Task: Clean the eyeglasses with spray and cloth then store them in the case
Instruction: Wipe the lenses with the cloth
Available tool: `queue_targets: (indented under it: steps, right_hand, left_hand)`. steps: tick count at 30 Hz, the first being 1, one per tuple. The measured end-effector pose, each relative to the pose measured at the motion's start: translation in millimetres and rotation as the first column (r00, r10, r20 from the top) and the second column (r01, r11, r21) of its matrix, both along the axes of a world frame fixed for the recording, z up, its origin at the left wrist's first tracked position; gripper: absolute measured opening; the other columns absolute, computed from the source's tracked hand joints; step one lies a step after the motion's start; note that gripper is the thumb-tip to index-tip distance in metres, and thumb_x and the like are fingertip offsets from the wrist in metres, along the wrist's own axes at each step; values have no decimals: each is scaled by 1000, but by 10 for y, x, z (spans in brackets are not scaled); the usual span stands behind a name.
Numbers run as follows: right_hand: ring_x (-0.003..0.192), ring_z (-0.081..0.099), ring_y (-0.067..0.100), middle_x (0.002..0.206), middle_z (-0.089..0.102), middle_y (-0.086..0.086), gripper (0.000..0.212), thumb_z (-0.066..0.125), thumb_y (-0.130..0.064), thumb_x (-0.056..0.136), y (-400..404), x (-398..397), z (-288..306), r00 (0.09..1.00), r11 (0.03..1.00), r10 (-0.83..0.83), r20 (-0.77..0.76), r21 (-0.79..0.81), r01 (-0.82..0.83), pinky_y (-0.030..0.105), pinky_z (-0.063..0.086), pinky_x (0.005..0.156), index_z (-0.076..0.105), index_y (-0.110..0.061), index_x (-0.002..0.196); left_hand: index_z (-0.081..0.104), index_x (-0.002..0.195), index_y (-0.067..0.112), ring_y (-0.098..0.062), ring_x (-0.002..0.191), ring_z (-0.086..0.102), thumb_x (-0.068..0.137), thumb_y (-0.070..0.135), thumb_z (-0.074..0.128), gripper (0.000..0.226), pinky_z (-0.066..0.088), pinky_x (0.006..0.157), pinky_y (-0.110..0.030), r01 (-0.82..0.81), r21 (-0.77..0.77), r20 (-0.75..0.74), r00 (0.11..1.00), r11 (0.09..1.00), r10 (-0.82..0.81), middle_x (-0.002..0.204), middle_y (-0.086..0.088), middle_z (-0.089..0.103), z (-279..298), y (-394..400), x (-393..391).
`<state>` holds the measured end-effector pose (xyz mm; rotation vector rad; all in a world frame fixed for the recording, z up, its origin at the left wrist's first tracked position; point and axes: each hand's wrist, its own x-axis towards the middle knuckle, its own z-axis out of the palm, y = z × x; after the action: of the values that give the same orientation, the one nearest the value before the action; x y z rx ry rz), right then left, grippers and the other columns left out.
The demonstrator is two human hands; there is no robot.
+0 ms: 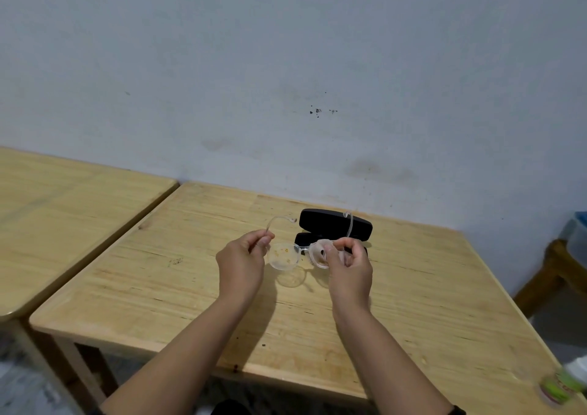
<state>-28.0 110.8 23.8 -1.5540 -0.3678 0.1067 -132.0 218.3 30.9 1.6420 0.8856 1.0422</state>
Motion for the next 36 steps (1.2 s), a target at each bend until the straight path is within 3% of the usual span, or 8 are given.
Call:
queue_targets:
  steps: [4,8,15,21,25,29,33,36]
  right_hand:
    - [68,52,11,69,57,-11,25,57,-8,86,-5,21,27,998,997,67,-23,-32,-67,24,41,63,61,-25,68]
    - [65,50,14,58,63,-16,37,52,-3,82,-30,36,28,991,988,106,-83,-100,-114,27,38,57,65,-26,56]
    - [69,55,13,67,65,-12,14,64,-19,77,-139,-5,19,970,969,231,-71,-71,-236,29,45,64,68,-25,65]
    - [76,62,3,81,68,-7,9,65,-14,84,-175,-123,-60,992,991,-91,-93,85,99,9,48,60,70,-21,83]
    - [81,63,-5,85,68,-13,13,62,-9,86,-104,-178,-25,952,932,-242,-189,227,282,3,48,65,71,-18,90]
    - [72,61,-17,82,66,-16,15,60,-6,87,-119,-148,45,952,922,-228,-203,270,278,2,45,61,71,-16,90]
    - [73,61,-17,86,68,-12,11,67,-10,83,-190,-133,82,973,937,-147,-179,289,195,1,44,59,70,-15,92]
    - [80,65,-7,89,71,-8,12,73,-14,78,-212,-92,73,973,944,-154,-171,264,196,5,48,62,71,-19,89]
  left_hand:
    - [72,97,12,-4,78,66,89,15,58,16,42,63,2,2,-13,1,1000,1000,-2,87,-1,72,19,14,-3]
    - [72,97,11,1,75,63,90,13,57,16,41,62,3,0,-10,7,1000,1000,0,88,1,71,42,13,-10]
    - [72,96,13,0,78,65,90,15,57,16,40,63,4,-24,3,22,999,1000,24,88,5,70,56,-6,-16]
    - [72,97,13,-7,85,65,89,13,59,16,37,71,5,-52,95,14,999,994,51,91,2,72,-3,-136,-1]
    - [71,86,16,0,74,63,90,10,56,17,36,65,2,0,184,4,1000,983,-1,80,9,71,-36,-282,46]
    - [68,85,16,13,68,58,91,8,54,17,37,60,0,38,235,2,999,971,-39,73,19,64,-17,-366,84]
    - [66,86,21,-5,63,57,93,16,52,17,38,55,-7,65,208,-19,998,976,-62,75,16,68,13,-351,112]
    - [66,86,23,1,71,62,93,19,51,18,40,61,-4,127,107,-3,992,986,-127,83,13,70,55,-346,126]
